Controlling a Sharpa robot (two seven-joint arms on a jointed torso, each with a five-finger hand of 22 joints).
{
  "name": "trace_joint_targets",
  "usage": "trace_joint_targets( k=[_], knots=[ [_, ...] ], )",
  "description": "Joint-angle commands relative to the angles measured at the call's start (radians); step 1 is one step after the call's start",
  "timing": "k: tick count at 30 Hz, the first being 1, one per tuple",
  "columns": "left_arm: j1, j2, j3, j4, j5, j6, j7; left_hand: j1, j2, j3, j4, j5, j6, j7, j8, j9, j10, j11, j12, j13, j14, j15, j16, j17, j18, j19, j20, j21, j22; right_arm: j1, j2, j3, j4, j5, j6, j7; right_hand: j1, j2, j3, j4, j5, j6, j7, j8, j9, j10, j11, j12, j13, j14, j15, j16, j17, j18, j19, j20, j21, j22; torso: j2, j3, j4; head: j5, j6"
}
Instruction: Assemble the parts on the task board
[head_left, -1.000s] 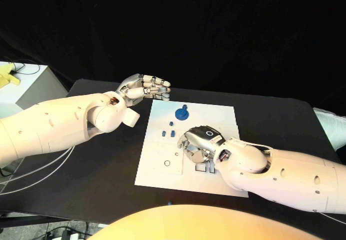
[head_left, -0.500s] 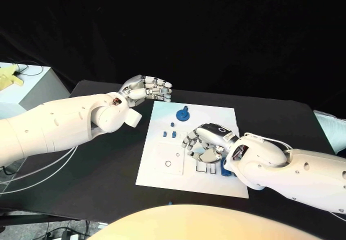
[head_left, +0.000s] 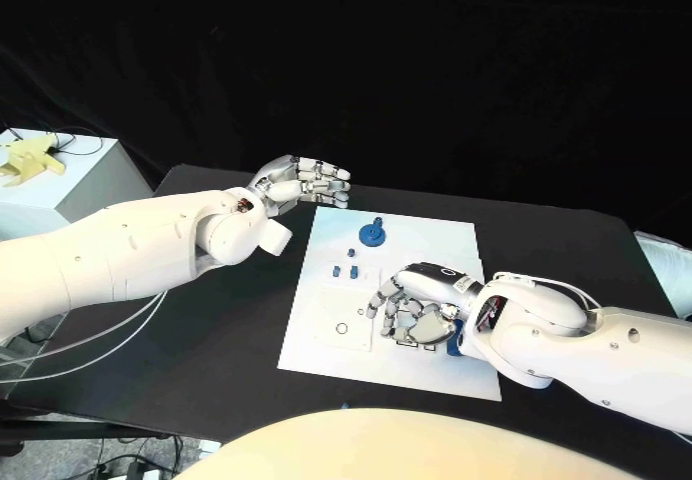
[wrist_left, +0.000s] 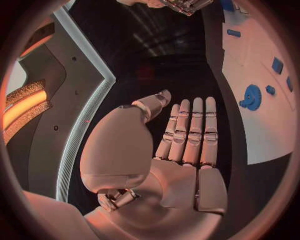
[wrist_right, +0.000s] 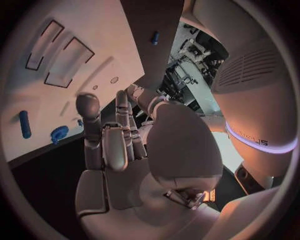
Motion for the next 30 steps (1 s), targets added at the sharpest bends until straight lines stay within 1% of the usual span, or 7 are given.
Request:
trace_joint_targets(
  k=[1,6,10,14,17,24,30],
  knots=[
    [-0.002,0.004,0.000,-0.001,0.013,0.022,0.008,0.005,0.000,-0.007,-0.002,0.003,0.002,0.007,-0.004,-0.001,0.001,0.005,-0.005,0.002,0.006,0.002,-0.005,0.001,0.012,0.006,0.000,-0.005,-0.001,-0.002,-0.003,0.000,0.002,0.022,0.074,0.043,0.013,0.001,-0.008,-0.001,0.000,-0.001,-0.005,-0.005,0.001,0.001,-0.006,0.005,0.005,0.028,-0.007,0.001,0.000,-0.008,0.004,-0.006,-0.007,0.000,-0.002,-0.0002,0.0003,-0.007,0.000],
    [-0.003,0.004,0.000,-0.001,0.014,0.020,0.010,0.005,0.000,-0.007,-0.002,0.003,0.002,0.007,-0.004,-0.001,0.001,0.005,-0.005,0.002,0.006,0.002,-0.005,0.001,0.012,0.006,0.000,-0.005,-0.001,-0.002,-0.009,0.000,-0.004,0.047,0.047,0.032,0.020,0.006,-0.009,-0.001,0.001,0.001,-0.005,-0.004,0.001,-0.002,-0.007,0.012,0.015,0.028,-0.008,0.001,0.000,-0.009,0.006,-0.008,-0.010,-0.002,0.000,-0.0004,0.0013,-0.029,0.000],
    [-0.003,0.005,0.000,-0.001,0.017,0.007,0.017,0.006,0.001,-0.007,-0.001,0.003,0.002,0.006,-0.004,-0.001,0.002,0.004,-0.005,0.002,0.007,0.001,-0.006,0.002,0.012,0.007,0.000,-0.007,-0.003,0.005,-0.027,0.004,-0.016,0.138,-0.005,0.039,0.034,0.018,-0.005,-0.001,-0.001,0.005,-0.003,-0.004,0.002,-0.013,-0.006,0.022,0.032,0.027,-0.008,0.000,-0.004,-0.008,0.008,-0.009,-0.016,-0.005,-0.002,-0.0008,0.0012,-0.056,0.000],
    [-0.004,0.006,0.000,-0.003,0.024,-0.007,0.023,0.012,0.005,-0.010,-0.003,0.003,0.013,0.003,-0.003,-0.002,0.021,-0.004,0.003,0.005,0.058,-0.012,0.012,0.017,0.013,0.022,-0.004,-0.020,-0.016,0.031,-0.053,0.011,-0.038,0.278,-0.043,0.069,0.050,0.024,0.001,-0.007,-0.003,0.009,-0.001,-0.004,0.002,-0.029,-0.004,0.028,0.046,0.022,-0.007,-0.009,-0.023,-0.004,-0.001,-0.010,-0.039,-0.028,-0.005,-0.0014,-0.0008,-0.082,0.000],
    [-0.005,0.008,0.000,-0.009,0.030,-0.015,0.026,0.014,0.005,-0.011,-0.004,0.003,0.016,0.002,-0.003,-0.003,0.027,-0.006,0.007,0.006,0.065,-0.015,0.016,0.022,0.013,0.026,-0.005,-0.022,-0.019,0.054,-0.075,0.017,-0.061,0.378,-0.057,0.096,0.050,0.027,0.004,-0.004,0.003,0.008,0.010,-0.007,0.001,-0.090,0.012,0.006,0.044,0.000,0.004,-0.052,-0.103,0.009,-0.047,-0.003,-0.124,-0.111,-0.008,-0.0024,-0.0008,-0.096,0.000],
    [-0.006,0.017,0.000,-0.048,0.049,-0.038,0.039,0.018,0.008,-0.012,-0.006,0.004,0.021,0.000,-0.003,-0.003,0.035,-0.010,0.012,0.007,0.074,-0.018,0.020,0.028,0.013,0.034,-0.008,-0.024,-0.022,0.106,-0.114,0.033,-0.188,0.592,-0.072,0.188,0.043,0.019,0.014,0.003,0.009,0.001,0.027,-0.012,-0.001,-0.186,0.040,-0.052,0.001,-0.004,0.026,-0.063,-0.122,0.015,-0.062,0.015,-0.161,-0.140,-0.022,-0.0058,-0.0039,-0.123,0.000],
    [-0.006,0.018,0.001,-0.077,0.054,-0.061,0.048,0.021,0.011,-0.009,-0.008,0.004,0.029,-0.004,-0.001,-0.003,0.041,-0.012,0.015,0.007,0.063,-0.017,0.011,0.029,0.011,0.034,-0.008,-0.029,-0.026,0.117,-0.107,0.039,-0.306,0.701,-0.083,0.237,0.050,0.021,0.020,0.001,0.018,0.001,0.028,-0.012,-0.001,-0.185,0.042,-0.054,-0.006,-0.014,0.027,-0.081,-0.158,0.021,-0.077,0.017,-0.191,-0.169,-0.031,-0.0042,-0.0031,-0.131,0.000]
  ],
)
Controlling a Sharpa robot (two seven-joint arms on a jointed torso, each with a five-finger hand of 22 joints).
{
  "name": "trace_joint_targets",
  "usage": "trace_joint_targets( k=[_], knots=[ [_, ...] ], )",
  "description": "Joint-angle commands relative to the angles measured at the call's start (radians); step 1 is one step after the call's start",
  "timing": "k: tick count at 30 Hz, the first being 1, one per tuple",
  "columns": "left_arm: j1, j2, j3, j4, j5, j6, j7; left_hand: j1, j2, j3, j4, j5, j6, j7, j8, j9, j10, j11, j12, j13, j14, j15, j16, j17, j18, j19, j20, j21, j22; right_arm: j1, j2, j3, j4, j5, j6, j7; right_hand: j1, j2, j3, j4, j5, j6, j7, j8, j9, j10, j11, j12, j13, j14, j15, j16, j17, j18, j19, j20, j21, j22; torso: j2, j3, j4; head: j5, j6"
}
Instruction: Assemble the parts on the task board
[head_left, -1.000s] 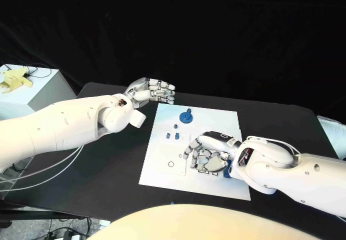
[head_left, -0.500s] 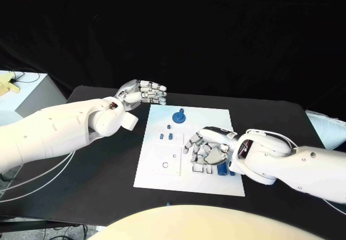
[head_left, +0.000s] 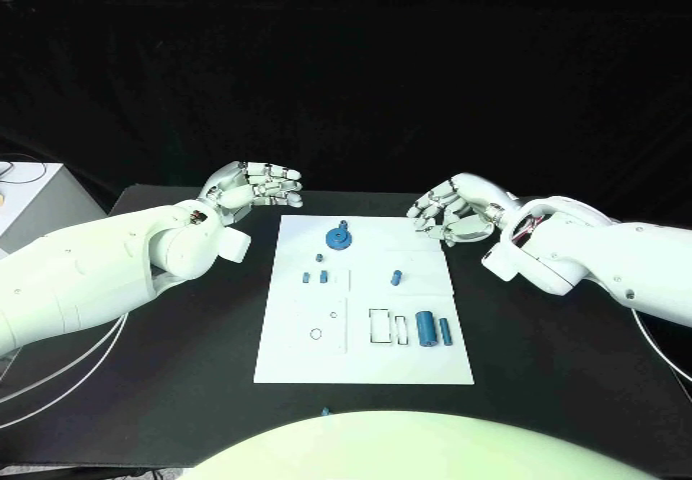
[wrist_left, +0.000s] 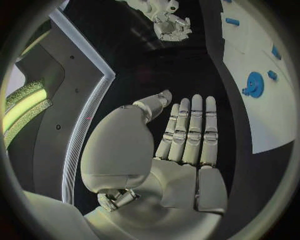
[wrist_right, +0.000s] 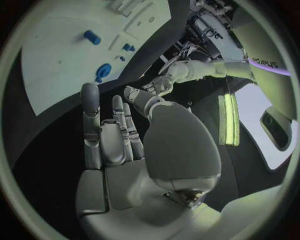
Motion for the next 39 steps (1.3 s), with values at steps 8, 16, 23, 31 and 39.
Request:
trace_joint_targets(
  k=[8,16,23,31,39],
  knots=[
    [0.001,0.008,0.001,-0.045,0.023,-0.066,0.044,0.007,0.001,0.017,0.000,0.004,0.013,-0.008,-0.005,-0.005,0.009,0.004,-0.013,-0.004,-0.065,0.019,-0.069,-0.009,0.006,-0.040,0.019,-0.059,-0.036,0.006,0.045,0.004,-0.181,0.180,-0.067,0.091,0.022,0.002,0.004,-0.012,0.014,0.006,0.007,-0.003,-0.001,0.016,0.002,-0.004,-0.033,-0.129,0.007,-0.199,-0.308,0.028,-0.091,0.006,-0.074,-0.046,-0.016,0.0000,0.0012,-0.013,0.000],
    [0.001,0.022,0.001,-0.080,0.033,-0.096,0.056,0.001,-0.012,0.034,0.001,0.005,-0.017,-0.022,-0.034,-0.019,-0.057,0.033,-0.021,-0.009,-0.118,0.049,-0.149,-0.045,0.011,-0.063,0.048,-0.129,-0.098,0.005,0.093,0.005,-0.299,0.106,-0.046,0.046,0.019,0.010,0.001,-0.011,0.014,0.004,0.006,-0.008,-0.004,0.025,0.000,-0.010,-0.050,-0.060,0.004,-0.128,-0.196,0.028,-0.068,0.004,-0.054,-0.031,-0.018,-0.0029,0.0025,-0.023,0.000],
    [0.001,0.033,0.001,-0.090,0.031,-0.121,0.063,-0.002,-0.016,0.023,0.004,0.004,-0.032,-0.027,-0.053,-0.033,-0.115,0.040,-0.022,-0.010,-0.145,0.061,-0.192,-0.081,0.011,-0.077,0.058,-0.152,-0.150,0.005,0.119,0.005,-0.344,0.085,-0.042,0.045,0.009,0.007,0.001,-0.005,0.011,-0.001,0.009,-0.012,-0.006,0.010,0.005,-0.022,-0.064,-0.032,0.010,-0.095,-0.151,0.029,-0.054,0.003,-0.050,-0.027,-0.015,0.0003,0.0020,-0.022,0.000],
    [0.001,0.035,0.001,-0.081,0.032,-0.141,0.063,0.010,-0.003,0.027,0.001,0.004,0.004,0.026,-0.040,-0.034,-0.061,0.025,0.005,-0.006,-0.006,0.025,-0.114,-0.055,0.016,-0.011,0.039,-0.123,-0.161,0.005,0.120,0.005,-0.353,0.228,-0.071,0.088,0.022,0.013,0.011,-0.011,0.015,0.004,0.009,-0.013,-0.006,0.016,0.004,-0.020,-0.074,-0.064,0.007,-0.151,-0.243,0.029,-0.066,0.003,-0.059,-0.028,-0.013,0.0033,0.0024,-0.023,0.000],
    [0.001,0.035,0.001,-0.063,0.033,-0.129,0.068,0.022,0.009,0.018,-0.008,0.004,0.020,0.019,-0.032,-0.039,-0.045,0.016,0.013,-0.006,0.026,0.010,-0.069,-0.035,0.013,0.058,0.007,-0.088,-0.150,0.003,0.119,0.005,-0.348,0.255,-0.071,0.098,0.029,0.018,0.015,-0.015,0.015,0.008,0.008,-0.011,-0.006,0.024,0.002,-0.017,-0.076,-0.060,0.006,-0.145,-0.230,0.029,-0.065,0.002,-0.056,-0.025,-0.012,0.0018,0.0007,-0.027,0.000]
  ],
)
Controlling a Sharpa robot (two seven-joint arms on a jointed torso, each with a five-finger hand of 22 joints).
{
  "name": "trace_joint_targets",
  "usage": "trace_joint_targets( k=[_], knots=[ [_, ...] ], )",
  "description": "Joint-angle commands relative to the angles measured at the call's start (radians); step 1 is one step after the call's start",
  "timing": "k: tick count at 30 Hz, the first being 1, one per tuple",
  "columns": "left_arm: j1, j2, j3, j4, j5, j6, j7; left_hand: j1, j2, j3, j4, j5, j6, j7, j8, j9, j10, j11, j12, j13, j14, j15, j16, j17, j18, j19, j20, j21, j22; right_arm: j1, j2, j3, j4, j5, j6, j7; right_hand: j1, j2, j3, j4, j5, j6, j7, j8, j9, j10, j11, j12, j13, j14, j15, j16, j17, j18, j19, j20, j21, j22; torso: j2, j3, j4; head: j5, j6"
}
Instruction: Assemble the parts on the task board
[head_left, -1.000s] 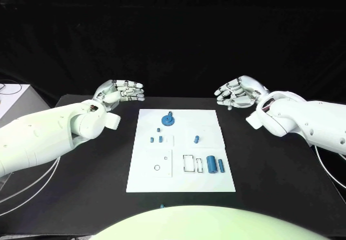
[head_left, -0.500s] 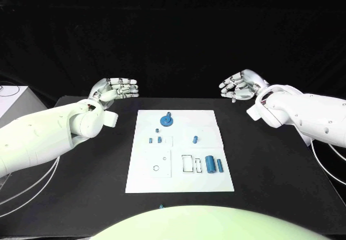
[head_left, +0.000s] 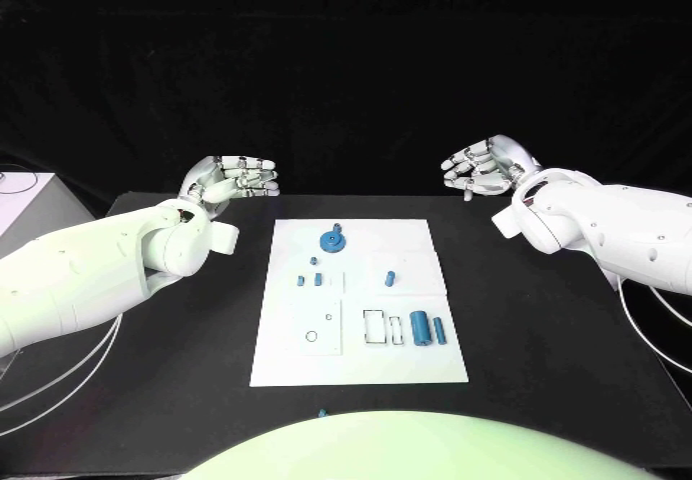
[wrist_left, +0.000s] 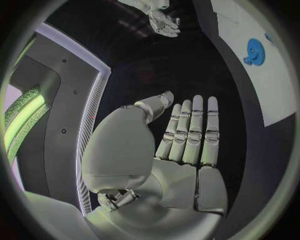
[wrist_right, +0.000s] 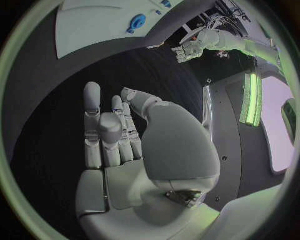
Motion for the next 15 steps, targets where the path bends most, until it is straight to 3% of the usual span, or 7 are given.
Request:
trace_joint_targets(
  k=[1,15],
  knots=[
    [0.001,0.003,0.001,0.007,0.009,-0.001,0.021,0.008,0.004,-0.002,-0.005,0.004,0.009,0.000,0.007,-0.001,0.008,0.000,0.007,0.000,0.008,-0.003,0.008,0.003,0.013,0.007,-0.002,0.003,0.002,-0.001,-0.002,0.000,0.005,0.038,-0.003,0.029,0.004,0.005,0.006,-0.001,0.001,0.003,0.003,-0.003,-0.001,0.011,-0.002,0.001,-0.002,0.001,-0.002,0.002,0.001,0.014,-0.003,0.000,0.000,0.002,0.000,-0.0006,-0.0005,-0.002,0.000],
    [0.000,0.006,0.001,0.020,0.020,0.000,0.019,0.005,0.003,-0.010,-0.005,0.004,0.013,0.007,0.011,-0.002,0.015,0.001,0.011,0.001,0.011,-0.005,0.020,0.010,0.012,0.011,-0.005,0.007,0.004,-0.003,-0.008,0.000,0.030,0.023,0.002,0.029,0.004,0.006,0.006,-0.001,0.001,0.005,0.002,-0.002,-0.001,0.015,-0.003,0.003,-0.002,0.003,-0.002,0.001,0.001,0.014,-0.003,0.000,0.001,0.003,0.001,0.0001,0.0009,-0.002,0.000]
  ],
)
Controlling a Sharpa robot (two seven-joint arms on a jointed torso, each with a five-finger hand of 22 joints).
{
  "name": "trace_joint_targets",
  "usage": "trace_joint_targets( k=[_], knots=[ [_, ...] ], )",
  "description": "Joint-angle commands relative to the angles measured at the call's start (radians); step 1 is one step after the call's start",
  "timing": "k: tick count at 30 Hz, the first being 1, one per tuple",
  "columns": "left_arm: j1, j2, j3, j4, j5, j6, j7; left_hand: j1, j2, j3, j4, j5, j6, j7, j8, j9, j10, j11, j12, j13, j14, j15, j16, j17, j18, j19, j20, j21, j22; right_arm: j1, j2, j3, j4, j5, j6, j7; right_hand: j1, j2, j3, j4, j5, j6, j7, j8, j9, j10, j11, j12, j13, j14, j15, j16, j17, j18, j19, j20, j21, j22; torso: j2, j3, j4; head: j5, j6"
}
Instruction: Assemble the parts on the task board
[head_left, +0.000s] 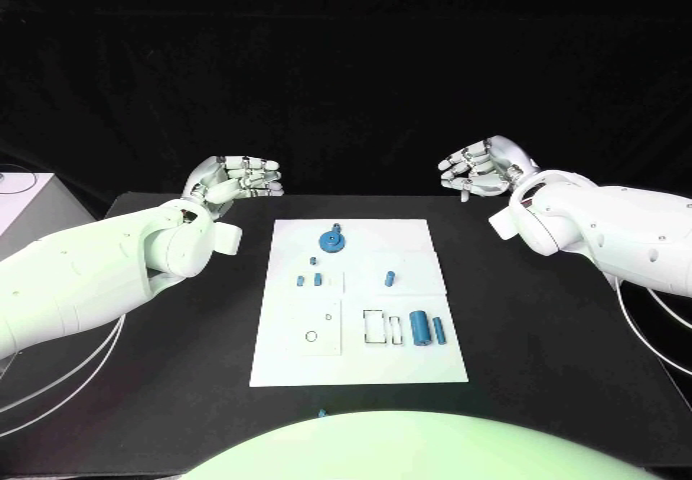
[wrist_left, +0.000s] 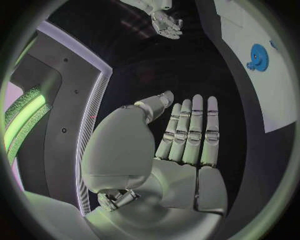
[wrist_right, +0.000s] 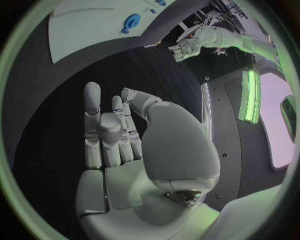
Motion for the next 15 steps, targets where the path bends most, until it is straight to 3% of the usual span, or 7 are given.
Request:
trace_joint_targets(
  k=[1,15],
  knots=[
    [0.000,0.002,0.001,0.006,0.016,0.001,0.016,0.005,0.002,-0.005,0.001,0.004,0.005,0.001,0.004,-0.001,0.005,0.001,0.007,0.001,0.008,-0.002,0.007,0.001,0.012,0.008,-0.002,0.007,0.001,-0.001,-0.001,0.000,0.007,-0.003,0.004,0.017,0.004,0.006,0.006,-0.001,0.001,0.005,0.002,-0.002,-0.001,0.005,0.001,0.003,-0.001,0.002,-0.002,0.001,0.001,0.014,-0.003,0.000,0.001,0.001,0.000,0.0000,0.0001,0.001,0.000],
    [0.000,0.003,0.001,0.009,0.022,0.014,0.014,0.002,0.003,-0.008,0.002,0.004,0.005,0.005,0.005,-0.002,0.006,0.003,0.008,0.001,0.006,-0.001,0.012,0.004,0.012,0.008,-0.002,0.007,0.002,-0.006,0.000,0.000,0.007,0.001,0.006,0.021,0.002,0.006,0.005,0.000,0.000,0.005,0.003,-0.003,-0.001,0.006,0.001,0.002,-0.002,0.003,-0.003,0.001,0.001,0.013,-0.003,0.000,0.001,0.002,0.000,-0.0003,-0.0003,-0.001,0.000]
  ],
)
